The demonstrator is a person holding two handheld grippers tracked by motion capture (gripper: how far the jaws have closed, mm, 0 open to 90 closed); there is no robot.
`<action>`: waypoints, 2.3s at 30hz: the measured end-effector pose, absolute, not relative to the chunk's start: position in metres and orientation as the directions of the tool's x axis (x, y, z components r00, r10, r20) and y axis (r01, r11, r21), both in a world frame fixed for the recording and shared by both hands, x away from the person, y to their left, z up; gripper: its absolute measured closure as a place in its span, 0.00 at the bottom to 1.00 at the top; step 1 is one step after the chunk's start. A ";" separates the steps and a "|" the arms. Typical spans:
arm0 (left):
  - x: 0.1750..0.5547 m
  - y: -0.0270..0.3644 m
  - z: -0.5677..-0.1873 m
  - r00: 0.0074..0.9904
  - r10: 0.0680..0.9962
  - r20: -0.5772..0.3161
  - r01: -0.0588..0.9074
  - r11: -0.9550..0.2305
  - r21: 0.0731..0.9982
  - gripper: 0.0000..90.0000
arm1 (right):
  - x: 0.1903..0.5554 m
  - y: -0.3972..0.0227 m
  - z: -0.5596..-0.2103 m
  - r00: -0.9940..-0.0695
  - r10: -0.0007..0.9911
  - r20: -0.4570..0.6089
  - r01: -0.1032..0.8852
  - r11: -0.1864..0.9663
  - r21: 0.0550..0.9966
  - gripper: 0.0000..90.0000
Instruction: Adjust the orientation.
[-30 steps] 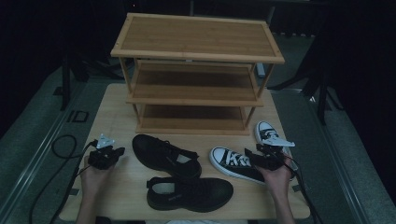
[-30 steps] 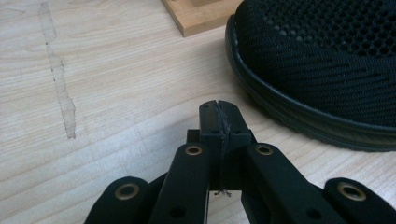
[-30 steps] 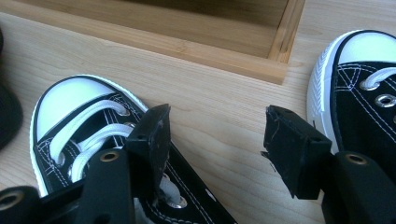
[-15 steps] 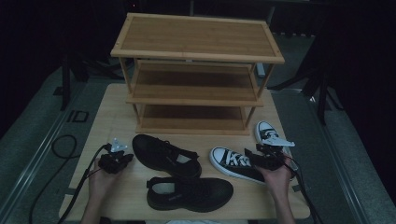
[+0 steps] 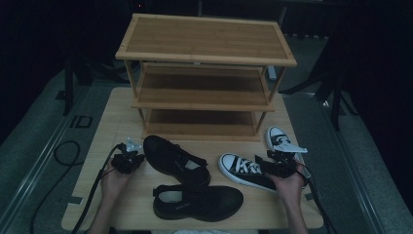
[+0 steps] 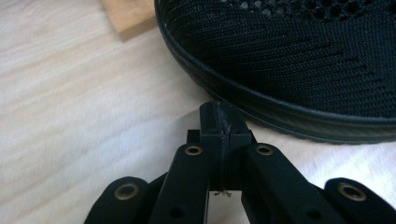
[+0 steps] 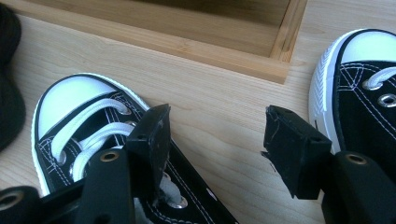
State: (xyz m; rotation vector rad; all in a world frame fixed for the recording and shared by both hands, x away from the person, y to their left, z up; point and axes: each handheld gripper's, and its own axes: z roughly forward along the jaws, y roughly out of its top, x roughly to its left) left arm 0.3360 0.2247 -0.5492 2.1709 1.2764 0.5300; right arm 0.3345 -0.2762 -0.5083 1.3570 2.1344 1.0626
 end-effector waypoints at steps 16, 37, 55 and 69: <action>0.382 0.189 -0.548 0.496 0.865 0.079 0.644 -0.427 0.635 1.00 | 0.335 -0.276 -0.508 -0.453 0.889 0.068 0.590 0.241 0.771 0.45; 0.420 0.139 -0.541 0.599 0.800 0.021 0.587 -0.457 0.668 1.00 | 0.335 -0.276 -0.508 -0.453 0.889 0.068 0.590 0.242 0.770 0.46; 0.382 0.138 -0.494 0.692 0.722 0.008 0.534 -0.519 0.668 0.84 | 0.334 -0.276 -0.508 -0.456 0.887 0.068 0.591 0.244 0.769 0.45; 0.349 0.132 -0.450 0.733 0.680 -0.012 0.497 -0.524 0.692 0.78 | 0.334 -0.276 -0.509 -0.455 0.888 0.068 0.591 0.245 0.768 0.45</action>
